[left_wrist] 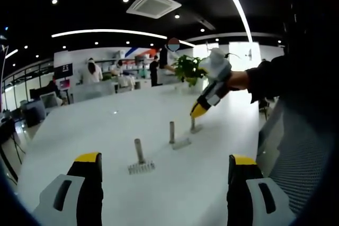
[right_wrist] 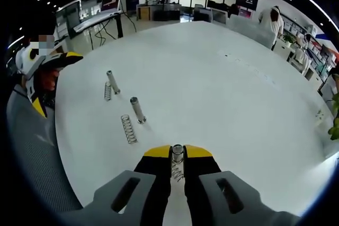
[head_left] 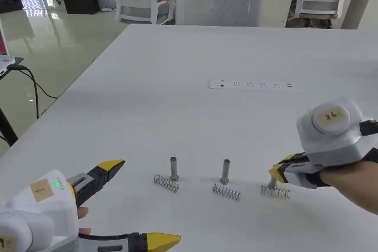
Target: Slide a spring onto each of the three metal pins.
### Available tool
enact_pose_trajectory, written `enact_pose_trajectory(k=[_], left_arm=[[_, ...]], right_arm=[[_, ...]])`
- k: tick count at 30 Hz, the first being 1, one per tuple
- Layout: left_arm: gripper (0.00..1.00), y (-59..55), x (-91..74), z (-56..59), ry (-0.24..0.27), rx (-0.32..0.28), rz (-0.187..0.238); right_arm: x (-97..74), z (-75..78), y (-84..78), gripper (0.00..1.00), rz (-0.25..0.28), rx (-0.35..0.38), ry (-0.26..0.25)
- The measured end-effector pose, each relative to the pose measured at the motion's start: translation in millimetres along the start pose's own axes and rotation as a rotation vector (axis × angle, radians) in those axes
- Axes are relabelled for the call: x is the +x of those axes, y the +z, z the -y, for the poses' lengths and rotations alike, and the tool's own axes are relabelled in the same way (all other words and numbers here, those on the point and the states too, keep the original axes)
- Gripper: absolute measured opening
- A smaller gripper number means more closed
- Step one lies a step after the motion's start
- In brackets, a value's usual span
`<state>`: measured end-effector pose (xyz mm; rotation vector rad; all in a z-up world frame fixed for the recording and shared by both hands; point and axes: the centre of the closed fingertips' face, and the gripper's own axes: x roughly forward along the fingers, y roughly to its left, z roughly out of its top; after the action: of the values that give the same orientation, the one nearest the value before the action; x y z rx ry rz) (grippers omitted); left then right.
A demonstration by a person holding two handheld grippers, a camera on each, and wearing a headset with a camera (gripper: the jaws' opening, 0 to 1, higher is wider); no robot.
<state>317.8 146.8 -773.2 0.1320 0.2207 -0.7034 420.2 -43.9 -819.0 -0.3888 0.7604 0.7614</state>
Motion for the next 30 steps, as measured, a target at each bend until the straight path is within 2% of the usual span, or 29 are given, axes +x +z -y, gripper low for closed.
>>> enact_pose_trajectory(k=[12,19,26,30], left_arm=[[0.95,-0.4,0.0,0.1,-0.003,-0.001,-0.001],[0.95,-0.2,0.1,0.4,-0.003,-0.001,-0.001],[0.95,0.1,0.2,1.0,-0.003,0.0,-0.002],[0.95,-0.1,0.3,1.8,-0.006,-0.001,-0.004]], right_arm=[[-1.1,1.4,-0.3,0.06,0.02,0.009,-0.004],[-1.8,0.5,1.8,0.11,0.035,0.012,0.001],[-11.1,9.4,4.0,0.16,0.063,0.008,-0.008],[-15.8,10.8,-4.1,0.18,0.057,-0.013,0.002]])
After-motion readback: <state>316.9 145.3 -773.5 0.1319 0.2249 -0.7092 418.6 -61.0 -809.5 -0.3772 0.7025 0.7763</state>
